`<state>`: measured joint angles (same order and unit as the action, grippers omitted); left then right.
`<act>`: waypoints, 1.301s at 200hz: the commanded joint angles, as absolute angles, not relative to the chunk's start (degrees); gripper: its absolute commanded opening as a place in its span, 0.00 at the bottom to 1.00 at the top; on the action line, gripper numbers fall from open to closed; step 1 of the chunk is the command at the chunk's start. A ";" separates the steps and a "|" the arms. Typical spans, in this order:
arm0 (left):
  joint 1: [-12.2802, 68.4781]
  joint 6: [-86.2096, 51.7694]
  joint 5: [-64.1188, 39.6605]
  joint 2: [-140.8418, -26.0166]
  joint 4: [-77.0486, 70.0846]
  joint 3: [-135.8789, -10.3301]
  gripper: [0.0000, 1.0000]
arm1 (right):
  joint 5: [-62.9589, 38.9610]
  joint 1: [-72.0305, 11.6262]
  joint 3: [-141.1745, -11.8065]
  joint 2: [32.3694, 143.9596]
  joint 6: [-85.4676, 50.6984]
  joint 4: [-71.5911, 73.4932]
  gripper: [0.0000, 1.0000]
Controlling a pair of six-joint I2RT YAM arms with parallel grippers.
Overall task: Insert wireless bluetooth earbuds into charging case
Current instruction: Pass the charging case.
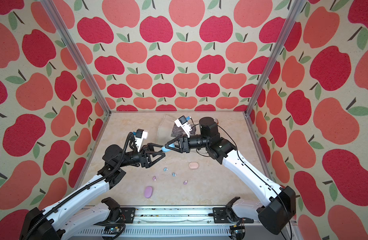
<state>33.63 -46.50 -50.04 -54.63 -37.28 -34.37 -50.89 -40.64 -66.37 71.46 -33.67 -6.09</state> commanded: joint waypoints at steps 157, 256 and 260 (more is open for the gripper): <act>33.79 -45.53 -51.42 -56.60 -41.03 -37.77 0.37 | -50.84 -42.30 -64.58 70.66 -37.56 1.07 0.21; 32.00 -39.61 -55.73 -55.48 -31.53 -41.21 0.12 | -53.51 -41.80 -69.25 71.85 -33.27 -10.29 0.60; 31.83 -38.93 -56.31 -55.39 -30.28 -41.57 0.12 | -53.78 -41.80 -69.61 71.95 -33.08 -10.85 0.61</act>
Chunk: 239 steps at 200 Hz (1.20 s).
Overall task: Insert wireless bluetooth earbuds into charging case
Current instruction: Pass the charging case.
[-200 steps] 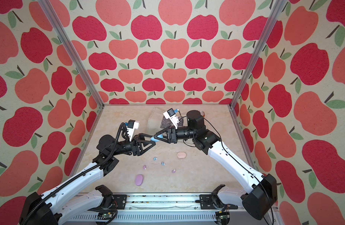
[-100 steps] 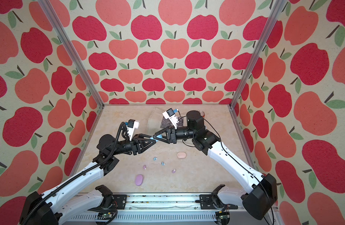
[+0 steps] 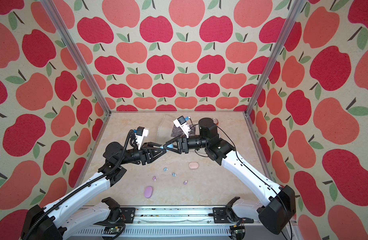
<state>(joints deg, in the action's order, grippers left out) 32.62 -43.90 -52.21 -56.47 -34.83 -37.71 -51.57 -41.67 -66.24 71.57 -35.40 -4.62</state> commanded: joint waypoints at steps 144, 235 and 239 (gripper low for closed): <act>30.94 -25.23 -61.28 -54.58 -10.00 -47.90 0.11 | -55.30 -42.57 -74.79 73.87 -28.12 -20.59 0.53; 30.66 -24.57 -59.57 -54.23 -8.70 -47.81 0.11 | -52.37 -43.20 -75.72 73.74 -25.59 -23.66 0.31; 30.55 -24.55 -59.45 -54.23 -8.72 -47.81 0.11 | -52.38 -43.23 -75.68 73.73 -25.65 -23.67 0.30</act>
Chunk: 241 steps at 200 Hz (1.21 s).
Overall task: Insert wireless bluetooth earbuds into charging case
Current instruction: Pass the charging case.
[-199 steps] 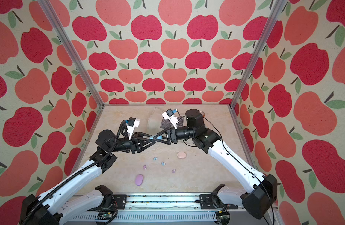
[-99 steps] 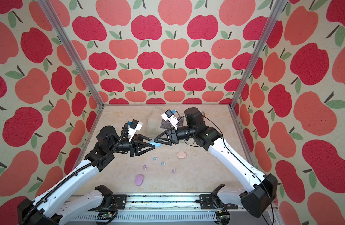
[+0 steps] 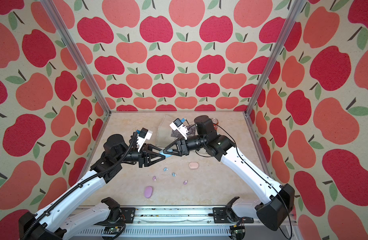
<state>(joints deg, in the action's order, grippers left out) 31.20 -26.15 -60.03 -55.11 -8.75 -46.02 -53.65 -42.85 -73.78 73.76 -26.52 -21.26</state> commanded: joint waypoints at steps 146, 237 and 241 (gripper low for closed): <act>29.17 -31.49 -57.80 -55.28 -18.21 -45.92 0.41 | -49.71 -43.51 -71.60 72.25 -32.97 -15.24 0.14; 29.16 -34.51 -56.48 -55.13 -23.12 -43.80 0.73 | -48.60 -43.53 -70.41 71.63 -36.66 -9.79 0.14; 29.12 -34.46 -56.45 -54.94 -23.12 -43.63 0.75 | -48.60 -43.55 -70.49 71.57 -36.80 -9.64 0.14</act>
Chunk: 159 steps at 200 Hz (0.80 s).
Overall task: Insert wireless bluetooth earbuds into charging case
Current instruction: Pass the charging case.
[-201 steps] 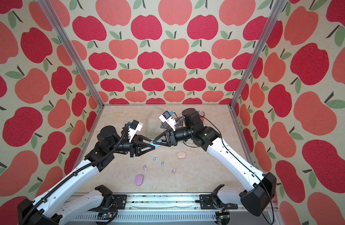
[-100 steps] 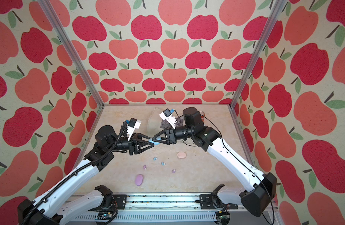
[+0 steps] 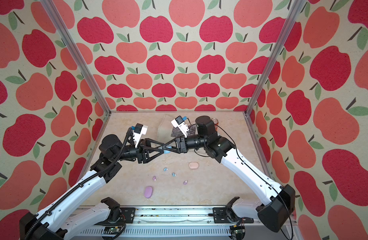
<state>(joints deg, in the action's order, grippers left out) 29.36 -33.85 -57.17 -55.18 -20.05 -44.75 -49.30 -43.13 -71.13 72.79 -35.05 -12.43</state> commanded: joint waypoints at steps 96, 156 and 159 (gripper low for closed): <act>28.53 -43.60 -56.78 -57.50 -34.94 -40.64 0.85 | -49.14 -43.58 -71.45 71.97 -38.15 -5.73 0.14; 29.00 -46.67 -57.57 -59.06 -39.48 -40.43 0.76 | -48.93 -43.59 -70.13 71.68 -39.84 -1.54 0.13; 28.95 -46.63 -57.44 -59.06 -39.40 -40.47 0.75 | -48.95 -43.64 -70.06 71.71 -39.88 -1.51 0.13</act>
<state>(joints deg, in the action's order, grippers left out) 28.75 -45.47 -56.21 -59.24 -35.35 -40.73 -48.88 -43.13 -70.61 72.75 -38.70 -4.47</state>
